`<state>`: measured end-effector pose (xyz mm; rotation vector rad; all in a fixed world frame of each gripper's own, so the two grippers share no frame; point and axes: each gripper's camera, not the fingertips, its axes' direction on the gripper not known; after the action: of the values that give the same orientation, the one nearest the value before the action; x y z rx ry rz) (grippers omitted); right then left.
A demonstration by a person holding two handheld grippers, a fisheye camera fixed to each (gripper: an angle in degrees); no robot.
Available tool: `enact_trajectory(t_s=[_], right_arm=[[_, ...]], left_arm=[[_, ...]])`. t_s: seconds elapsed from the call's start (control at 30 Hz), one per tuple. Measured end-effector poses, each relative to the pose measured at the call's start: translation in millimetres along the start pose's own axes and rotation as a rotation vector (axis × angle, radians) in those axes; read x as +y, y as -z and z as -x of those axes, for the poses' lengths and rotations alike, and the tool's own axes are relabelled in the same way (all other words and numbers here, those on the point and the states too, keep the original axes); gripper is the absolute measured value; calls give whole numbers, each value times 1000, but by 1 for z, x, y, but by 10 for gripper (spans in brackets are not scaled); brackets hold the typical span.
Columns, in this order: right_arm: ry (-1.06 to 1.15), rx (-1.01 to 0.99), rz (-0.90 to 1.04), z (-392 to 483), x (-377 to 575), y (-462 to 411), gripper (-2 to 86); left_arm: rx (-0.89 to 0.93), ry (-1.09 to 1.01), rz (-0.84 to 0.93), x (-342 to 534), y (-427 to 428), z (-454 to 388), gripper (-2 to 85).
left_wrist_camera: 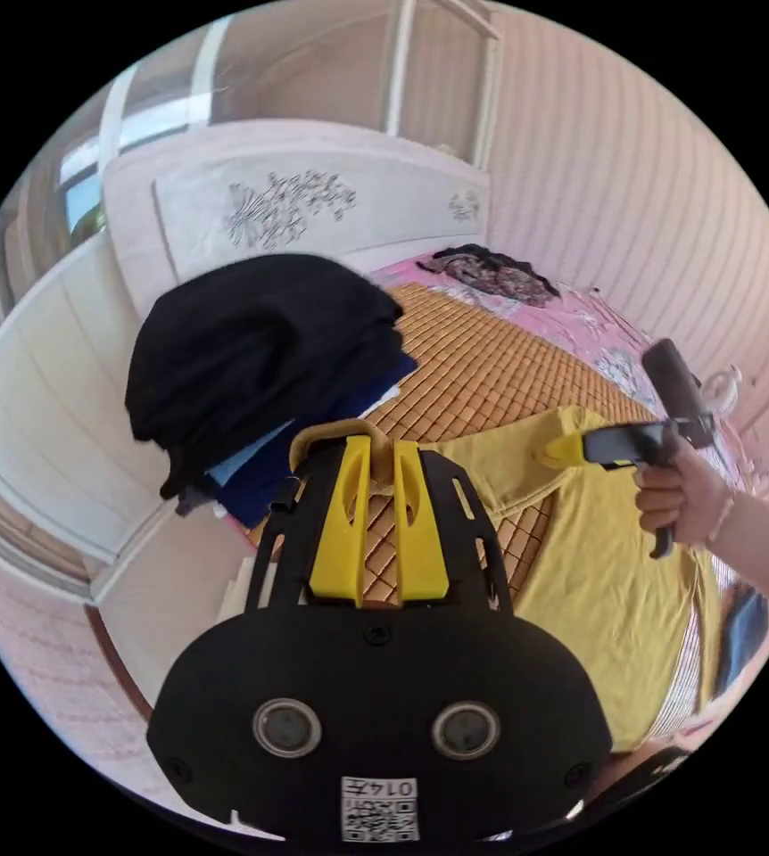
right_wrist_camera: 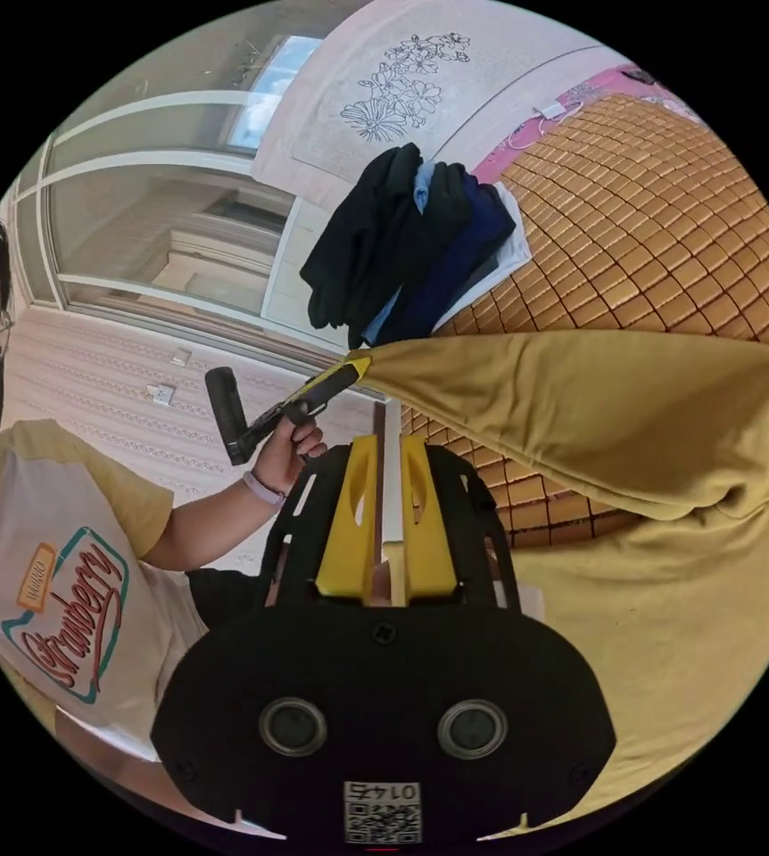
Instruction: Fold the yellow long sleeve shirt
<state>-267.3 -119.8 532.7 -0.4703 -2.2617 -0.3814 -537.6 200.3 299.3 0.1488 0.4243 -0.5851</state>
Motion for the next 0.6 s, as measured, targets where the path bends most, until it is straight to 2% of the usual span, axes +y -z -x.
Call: enact_trajectory(t_s=[0.07, 0.13, 0.23, 0.33, 0.47, 0.6], right_arm=[[11, -72, -66, 5, -6, 18, 71], [-11, -170, -101, 7, -6, 42, 114], [-27, -202, -92, 13, 8, 70, 140], [-58, -132, -55, 20, 35, 96, 131], [-99, -142, -70, 25, 78, 133, 99], [-105, -132, -217, 50, 132, 186, 63]], left_arm=[[115, -214, -71, -3, 19, -46, 47], [195, -314, -75, 0, 24, -75, 47], [326, -386, -70, 13, 27, -110, 46], [417, -450, -36, 27, 28, -139, 47], [509, -570, -29, 50, 38, -182, 46], [550, -721, -126, 61, 63, -217, 46]])
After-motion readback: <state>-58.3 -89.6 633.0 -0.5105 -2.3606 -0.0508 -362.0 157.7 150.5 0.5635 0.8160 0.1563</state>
